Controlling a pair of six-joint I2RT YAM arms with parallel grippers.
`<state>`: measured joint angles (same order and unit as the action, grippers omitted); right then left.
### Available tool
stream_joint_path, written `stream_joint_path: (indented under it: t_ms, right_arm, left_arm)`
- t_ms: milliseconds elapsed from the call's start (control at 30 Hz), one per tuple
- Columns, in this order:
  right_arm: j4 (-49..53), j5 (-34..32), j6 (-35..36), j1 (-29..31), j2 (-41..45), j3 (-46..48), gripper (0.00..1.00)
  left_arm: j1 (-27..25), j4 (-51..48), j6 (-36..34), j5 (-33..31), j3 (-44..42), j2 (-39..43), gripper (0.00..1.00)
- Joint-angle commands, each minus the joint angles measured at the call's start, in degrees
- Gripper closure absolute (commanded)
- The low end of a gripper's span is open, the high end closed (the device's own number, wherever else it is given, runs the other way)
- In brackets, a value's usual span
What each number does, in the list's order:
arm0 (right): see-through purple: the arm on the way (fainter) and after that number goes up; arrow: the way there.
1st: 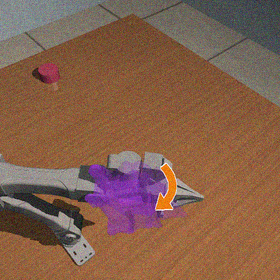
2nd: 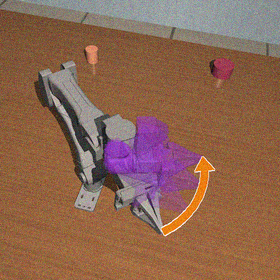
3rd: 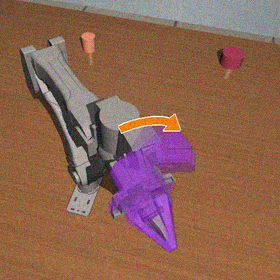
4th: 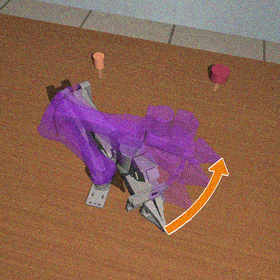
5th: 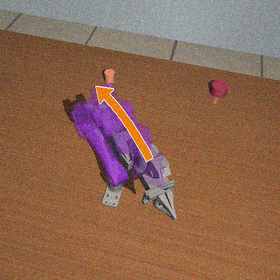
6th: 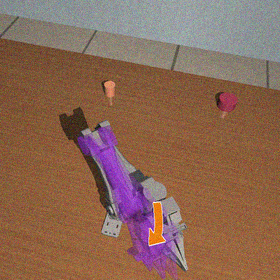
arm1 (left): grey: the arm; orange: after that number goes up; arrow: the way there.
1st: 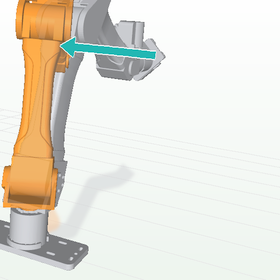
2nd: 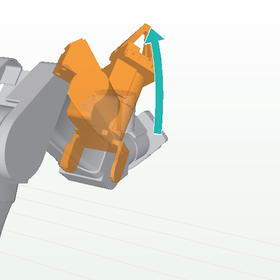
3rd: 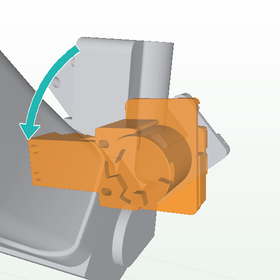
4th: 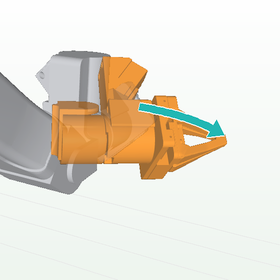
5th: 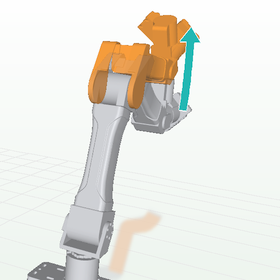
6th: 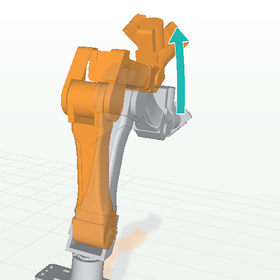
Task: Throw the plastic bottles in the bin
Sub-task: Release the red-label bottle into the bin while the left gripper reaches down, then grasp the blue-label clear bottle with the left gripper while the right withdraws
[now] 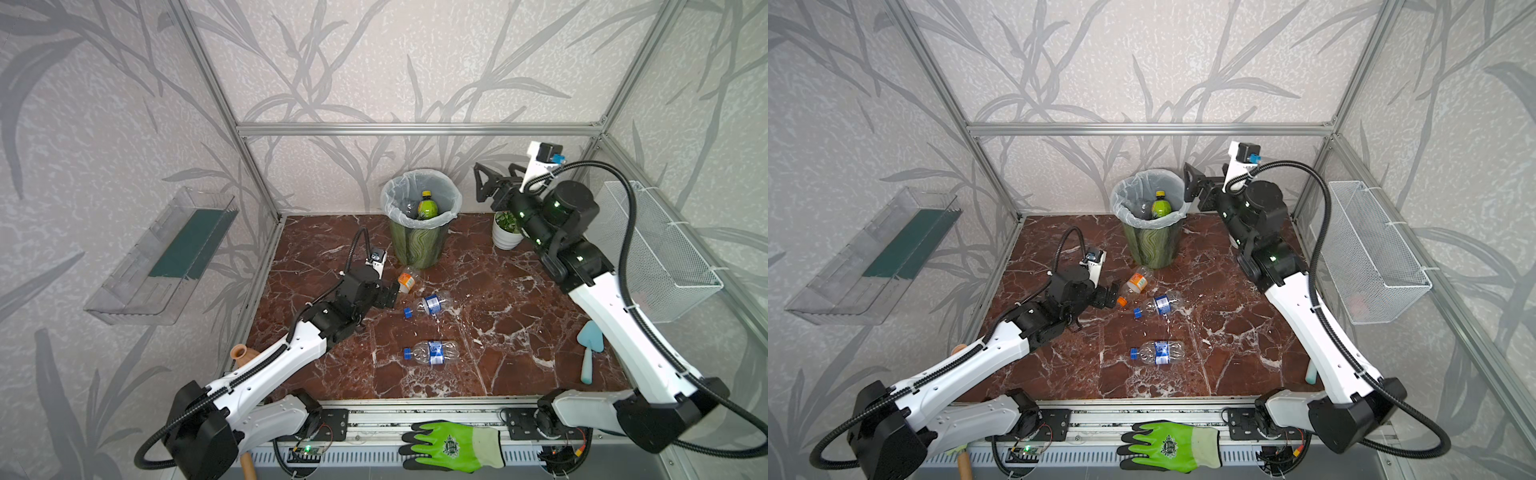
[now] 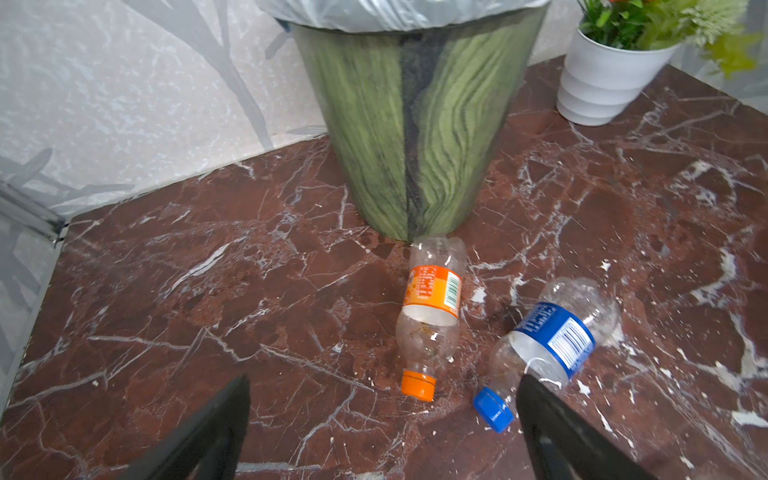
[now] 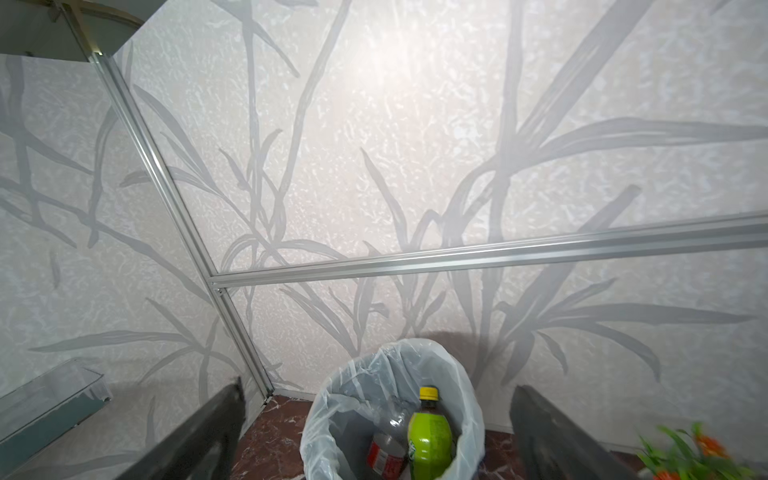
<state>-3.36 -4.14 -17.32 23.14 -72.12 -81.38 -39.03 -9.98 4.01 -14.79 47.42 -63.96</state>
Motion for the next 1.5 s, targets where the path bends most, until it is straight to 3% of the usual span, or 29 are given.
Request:
stream_joint_path:
  t_ms: [0, 333, 467, 633, 900, 1467]
  right_arm:
    - [-1.1, -1.6, -4.9, -3.4, 2.3, 12.1, 0.01]
    - [0.9, -4.1, -18.5, -9.5, 19.6, 44.5, 0.01]
    - [3.4, -5.3, -22.8, -11.1, 25.9, 52.7, 0.01]
    - [3.3, -6.1, -27.9, -12.7, 32.1, 60.0, 0.01]
    - [3.0, -5.1, -29.2, -13.2, 31.7, 61.3, 0.01]
    - [3.0, -3.4, -30.2, -15.4, 31.9, 61.1, 0.01]
  left_arm:
    - [-2.3, -2.4, -4.0, -0.4, 0.8, -0.4, 0.01]
    - [-9.0, -8.4, -10.7, 8.0, 2.6, -4.9, 0.03]
    - [-12.3, -10.6, -14.6, 13.9, 3.1, -7.0, 0.04]
    - [-17.1, -14.3, -17.6, 15.6, 5.4, -12.6, 0.06]
    - [-22.0, -14.1, -19.8, 17.7, 9.6, -22.4, 0.08]
    - [-22.6, -16.2, -24.4, 17.7, 16.6, -37.9, 0.09]
